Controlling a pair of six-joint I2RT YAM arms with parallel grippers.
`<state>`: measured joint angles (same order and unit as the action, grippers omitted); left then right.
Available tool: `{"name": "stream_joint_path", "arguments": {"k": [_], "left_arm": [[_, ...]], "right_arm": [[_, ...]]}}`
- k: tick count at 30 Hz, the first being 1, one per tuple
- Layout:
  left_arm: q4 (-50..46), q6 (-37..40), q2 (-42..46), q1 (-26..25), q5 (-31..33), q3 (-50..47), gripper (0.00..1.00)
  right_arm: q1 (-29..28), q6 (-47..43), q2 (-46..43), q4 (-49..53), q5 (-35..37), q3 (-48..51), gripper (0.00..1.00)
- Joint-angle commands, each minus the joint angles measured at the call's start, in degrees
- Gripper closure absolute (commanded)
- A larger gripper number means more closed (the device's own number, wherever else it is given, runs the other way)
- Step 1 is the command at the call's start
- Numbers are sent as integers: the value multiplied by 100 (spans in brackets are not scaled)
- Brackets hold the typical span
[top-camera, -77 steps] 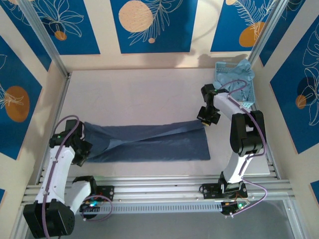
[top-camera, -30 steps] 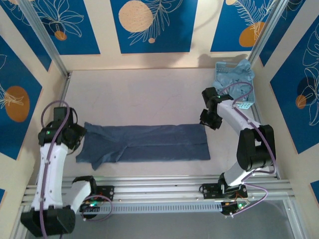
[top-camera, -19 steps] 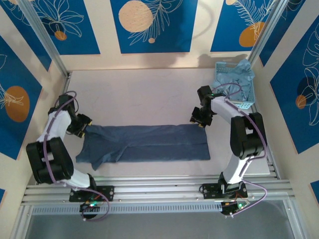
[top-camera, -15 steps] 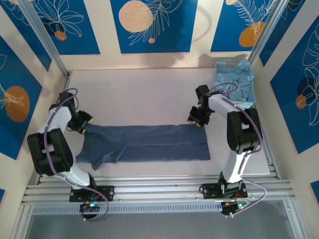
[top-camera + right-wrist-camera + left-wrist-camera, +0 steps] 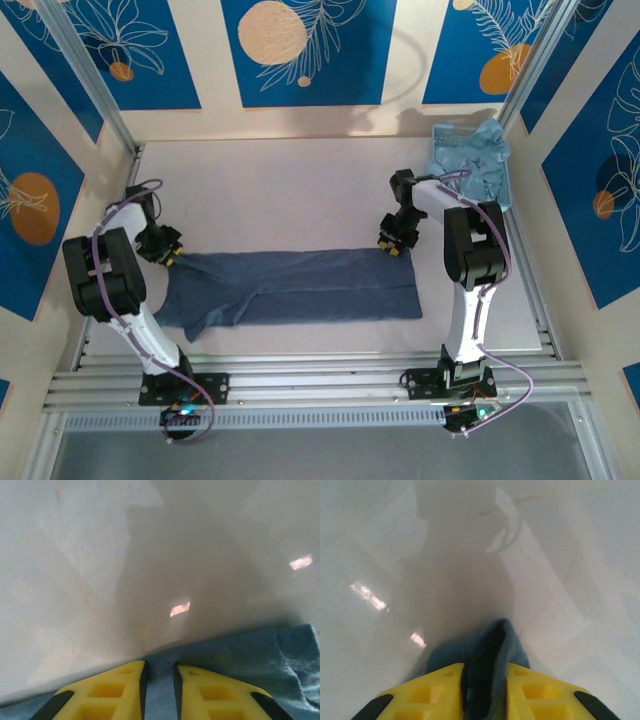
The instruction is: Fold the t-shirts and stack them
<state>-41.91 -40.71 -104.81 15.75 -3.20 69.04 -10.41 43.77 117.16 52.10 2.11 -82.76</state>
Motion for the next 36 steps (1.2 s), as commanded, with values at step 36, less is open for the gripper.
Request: {"name": "stream_joint_path", "arguments": {"k": [36], "left_arm": [[-276, 887, 2441, -5113, -132, -1722, 54]], "right_arm": [[-840, -659, -1925, -675, -899, 635, 52]]}}
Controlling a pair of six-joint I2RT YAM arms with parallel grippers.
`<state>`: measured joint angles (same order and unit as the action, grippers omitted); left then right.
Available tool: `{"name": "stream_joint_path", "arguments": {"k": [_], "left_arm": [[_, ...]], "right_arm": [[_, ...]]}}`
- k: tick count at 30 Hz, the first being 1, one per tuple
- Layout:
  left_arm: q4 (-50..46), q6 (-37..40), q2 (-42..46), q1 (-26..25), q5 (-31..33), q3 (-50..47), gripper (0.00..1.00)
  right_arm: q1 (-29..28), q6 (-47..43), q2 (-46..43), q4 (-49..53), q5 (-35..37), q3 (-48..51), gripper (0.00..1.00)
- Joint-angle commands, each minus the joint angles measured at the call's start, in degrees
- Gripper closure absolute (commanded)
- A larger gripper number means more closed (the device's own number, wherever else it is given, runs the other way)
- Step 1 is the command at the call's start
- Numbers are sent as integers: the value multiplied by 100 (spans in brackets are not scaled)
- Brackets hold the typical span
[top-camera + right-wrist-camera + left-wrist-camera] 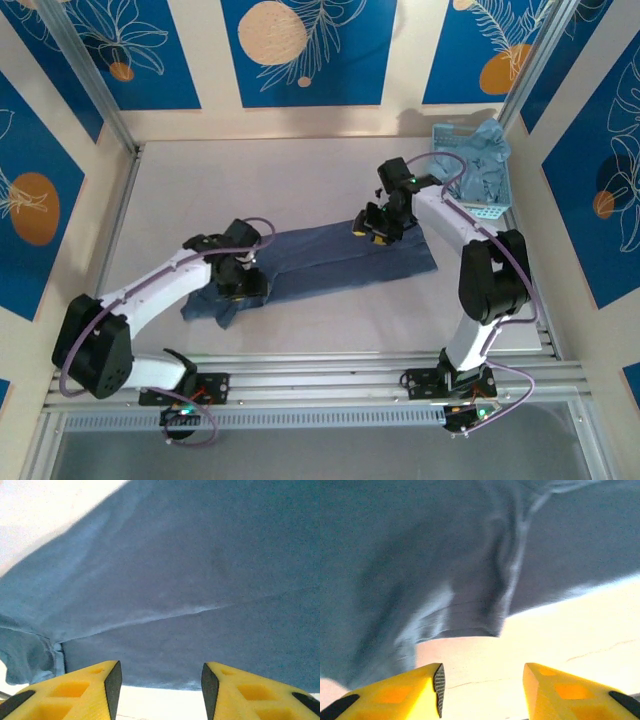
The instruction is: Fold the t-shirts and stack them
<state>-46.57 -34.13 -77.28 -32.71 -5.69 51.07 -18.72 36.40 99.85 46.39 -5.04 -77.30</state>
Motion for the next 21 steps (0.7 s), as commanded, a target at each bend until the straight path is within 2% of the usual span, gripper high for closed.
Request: {"name": "stream_joint_path", "arguments": {"k": [1, 2, 4, 6, 7, 9, 12, 15, 21], "left_arm": [[136, 214, -435, -338, 217, 111, 54], [42, 197, -525, -380, 358, 158, 55], [-426, -44, -501, -390, 1033, 251, 55], [-1089, -532, -243, -310, 1789, 195, 47], [-1348, -803, -102, -152, 1838, 105, 45], [-1408, -1273, 404, 246, 1375, -326, 44], [-1046, -2219, 1381, 513, 577, -1031, 45], [-893, -3132, 2153, 568, 342, -1655, 46], [-394, -3484, 2916, 1230, -1, -2540, 48]], "right_arm": [[-9, 69, -243, -102, -182, 117, 52], [-9, 69, -297, -112, -182, 155, 52], [-24, 60, -370, -111, -201, 196, 52], [-43, 45, -419, -91, -188, 231, 52], [-52, 45, -432, -92, -174, 270, 52], [-71, 67, -457, -125, -183, 349, 51], [-103, 103, -443, -153, -208, 421, 52], [-138, 104, -395, -153, -221, 394, 52], [-176, 86, -298, -111, -252, 296, 52]]}}
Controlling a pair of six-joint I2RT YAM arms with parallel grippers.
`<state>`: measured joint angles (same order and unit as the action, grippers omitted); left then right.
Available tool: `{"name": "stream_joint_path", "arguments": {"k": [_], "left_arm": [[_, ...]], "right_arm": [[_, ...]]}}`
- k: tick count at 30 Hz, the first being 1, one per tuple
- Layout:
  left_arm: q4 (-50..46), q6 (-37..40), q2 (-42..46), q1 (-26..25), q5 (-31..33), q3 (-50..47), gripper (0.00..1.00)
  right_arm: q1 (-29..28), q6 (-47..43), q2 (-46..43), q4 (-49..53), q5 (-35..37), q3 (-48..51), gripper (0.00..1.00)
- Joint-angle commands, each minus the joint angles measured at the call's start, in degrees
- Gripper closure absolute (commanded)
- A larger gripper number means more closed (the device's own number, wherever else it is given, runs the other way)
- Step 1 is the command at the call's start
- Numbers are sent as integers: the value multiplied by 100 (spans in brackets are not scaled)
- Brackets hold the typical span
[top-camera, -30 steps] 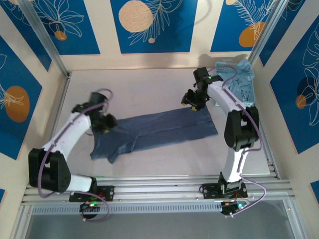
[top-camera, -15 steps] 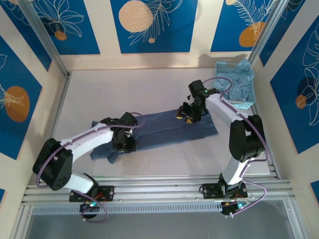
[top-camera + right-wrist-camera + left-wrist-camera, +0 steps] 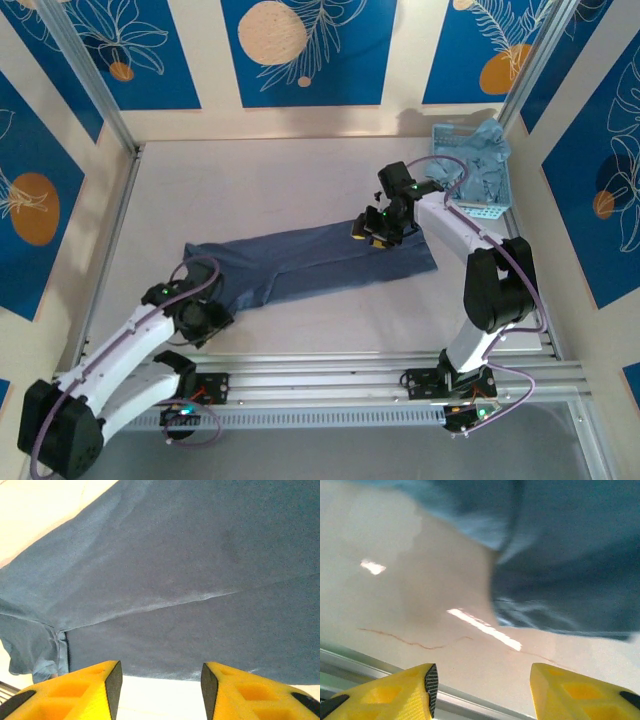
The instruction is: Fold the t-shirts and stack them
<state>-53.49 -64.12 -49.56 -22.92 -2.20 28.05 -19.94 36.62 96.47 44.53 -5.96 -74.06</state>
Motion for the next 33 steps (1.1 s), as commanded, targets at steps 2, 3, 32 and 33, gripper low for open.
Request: {"name": "stream_joint_path", "arguments": {"k": [2, 3, 32, 33], "left_arm": [[419, -456, 137, 382, -327, -321, 48], [527, -447, 102, 419, -328, -352, 48], [928, -147, -920, 483, -212, 641, 100], [815, -193, -924, 469, -301, 725, 100]], "right_arm": [[-60, 56, 62, 83, -162, -45, 52], [-59, 56, 68, 96, -169, -45, 52], [-83, 56, 97, 78, -134, 41, 53], [-80, 56, 98, 80, -134, 50, 53]]}}
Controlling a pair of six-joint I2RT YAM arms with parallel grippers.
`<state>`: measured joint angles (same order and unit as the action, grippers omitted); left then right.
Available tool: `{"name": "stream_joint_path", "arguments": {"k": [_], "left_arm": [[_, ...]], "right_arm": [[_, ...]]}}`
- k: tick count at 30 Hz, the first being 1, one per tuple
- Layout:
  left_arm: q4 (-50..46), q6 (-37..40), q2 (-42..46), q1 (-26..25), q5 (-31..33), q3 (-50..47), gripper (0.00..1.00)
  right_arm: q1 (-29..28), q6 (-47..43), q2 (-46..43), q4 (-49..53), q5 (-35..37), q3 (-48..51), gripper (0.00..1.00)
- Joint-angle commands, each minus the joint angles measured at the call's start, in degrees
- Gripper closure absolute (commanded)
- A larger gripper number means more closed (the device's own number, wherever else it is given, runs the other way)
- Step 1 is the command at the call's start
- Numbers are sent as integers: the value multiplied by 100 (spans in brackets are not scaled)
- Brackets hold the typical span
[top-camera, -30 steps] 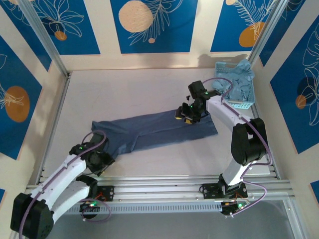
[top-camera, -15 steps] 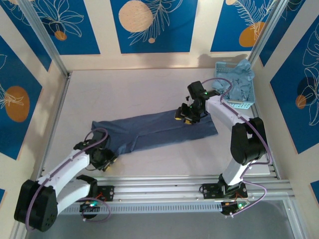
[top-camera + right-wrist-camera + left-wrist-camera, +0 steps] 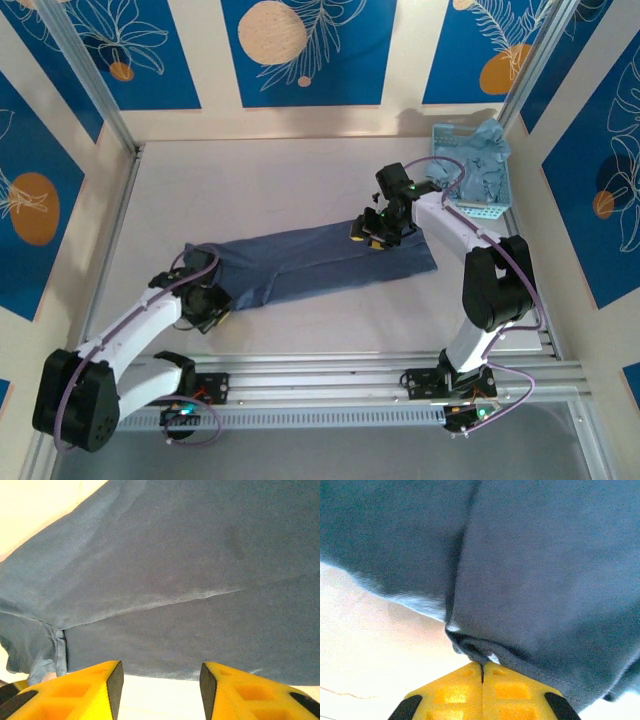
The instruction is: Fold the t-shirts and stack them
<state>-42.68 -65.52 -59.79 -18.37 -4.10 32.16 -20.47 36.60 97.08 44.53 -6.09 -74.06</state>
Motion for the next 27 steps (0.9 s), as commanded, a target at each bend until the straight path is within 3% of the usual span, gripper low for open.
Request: {"name": "stream_joint_path", "arguments": {"k": [1, 7, 13, 27], "left_arm": [[-384, -96, 99, -8, -203, 411, 100], [-916, -259, 145, -139, -513, 863, 100], [-786, -645, 31, -473, -721, 1178, 100], [-739, -1067, -163, -1180, -570, 1680, 100]], "right_arm": [[-27, 58, 47, 68, -121, 42, 53], [-8, 58, 57, 68, -112, 21, 53], [17, 40, 45, 92, -101, 6, 53], [30, 14, 62, 125, -86, -2, 54]]}}
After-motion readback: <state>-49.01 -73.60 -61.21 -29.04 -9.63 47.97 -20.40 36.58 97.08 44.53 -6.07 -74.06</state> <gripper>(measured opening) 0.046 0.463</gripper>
